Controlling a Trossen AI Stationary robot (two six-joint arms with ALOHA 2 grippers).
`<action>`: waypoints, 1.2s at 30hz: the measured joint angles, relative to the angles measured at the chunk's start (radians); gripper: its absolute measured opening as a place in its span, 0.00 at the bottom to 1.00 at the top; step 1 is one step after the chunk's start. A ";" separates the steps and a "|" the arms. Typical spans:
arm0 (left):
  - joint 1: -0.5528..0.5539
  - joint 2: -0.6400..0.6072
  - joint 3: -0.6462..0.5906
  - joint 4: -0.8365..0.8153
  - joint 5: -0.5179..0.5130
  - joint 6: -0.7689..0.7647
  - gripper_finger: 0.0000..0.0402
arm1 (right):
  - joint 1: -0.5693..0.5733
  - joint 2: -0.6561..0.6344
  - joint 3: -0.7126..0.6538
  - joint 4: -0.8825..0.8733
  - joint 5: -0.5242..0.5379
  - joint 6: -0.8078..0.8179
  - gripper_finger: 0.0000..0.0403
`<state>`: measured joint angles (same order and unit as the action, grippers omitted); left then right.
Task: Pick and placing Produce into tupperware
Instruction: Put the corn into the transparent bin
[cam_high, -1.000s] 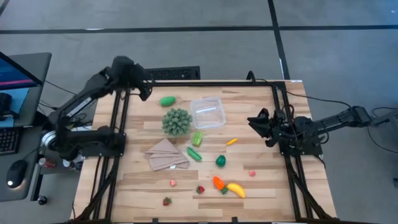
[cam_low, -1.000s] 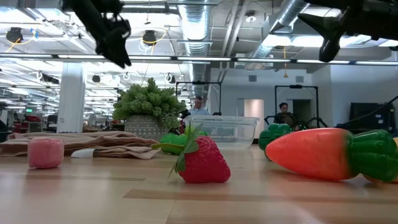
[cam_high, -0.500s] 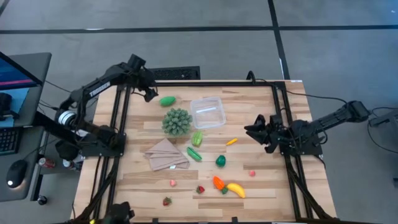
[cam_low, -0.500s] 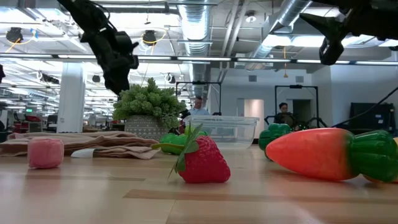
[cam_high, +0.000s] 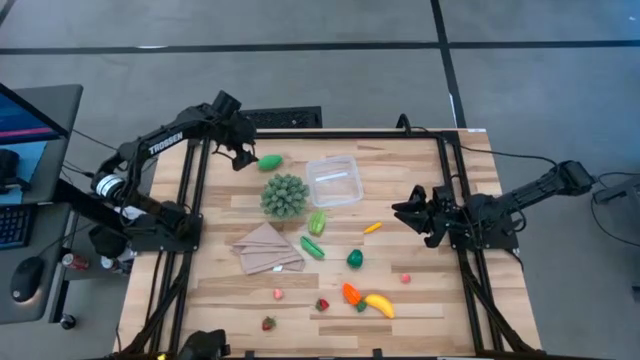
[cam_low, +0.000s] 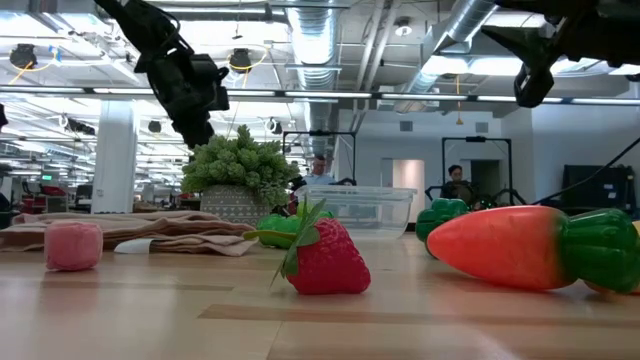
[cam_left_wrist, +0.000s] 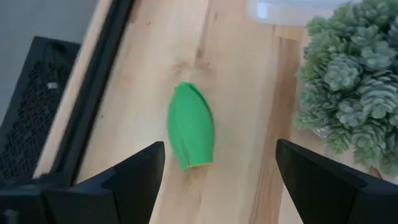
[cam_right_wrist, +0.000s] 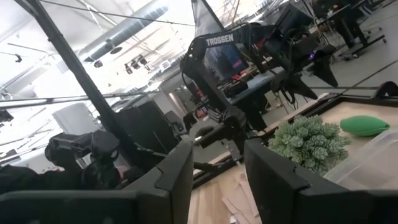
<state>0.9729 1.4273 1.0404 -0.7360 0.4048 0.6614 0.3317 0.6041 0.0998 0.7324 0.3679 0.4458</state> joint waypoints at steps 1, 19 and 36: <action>-0.004 0.000 -0.007 0.007 -0.005 0.003 0.74 | 0.000 0.000 0.000 0.000 0.000 0.000 0.34; -0.017 0.000 -0.162 0.254 -0.045 -0.072 0.74 | -0.005 0.000 0.000 -0.016 0.034 0.000 0.34; -0.021 0.021 -0.279 0.470 -0.066 -0.141 0.74 | -0.084 0.000 0.000 0.017 0.034 0.000 0.34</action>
<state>0.9519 1.4480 0.7609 -0.2660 0.3392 0.5207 0.2481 0.6037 0.0998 0.7498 0.4015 0.4458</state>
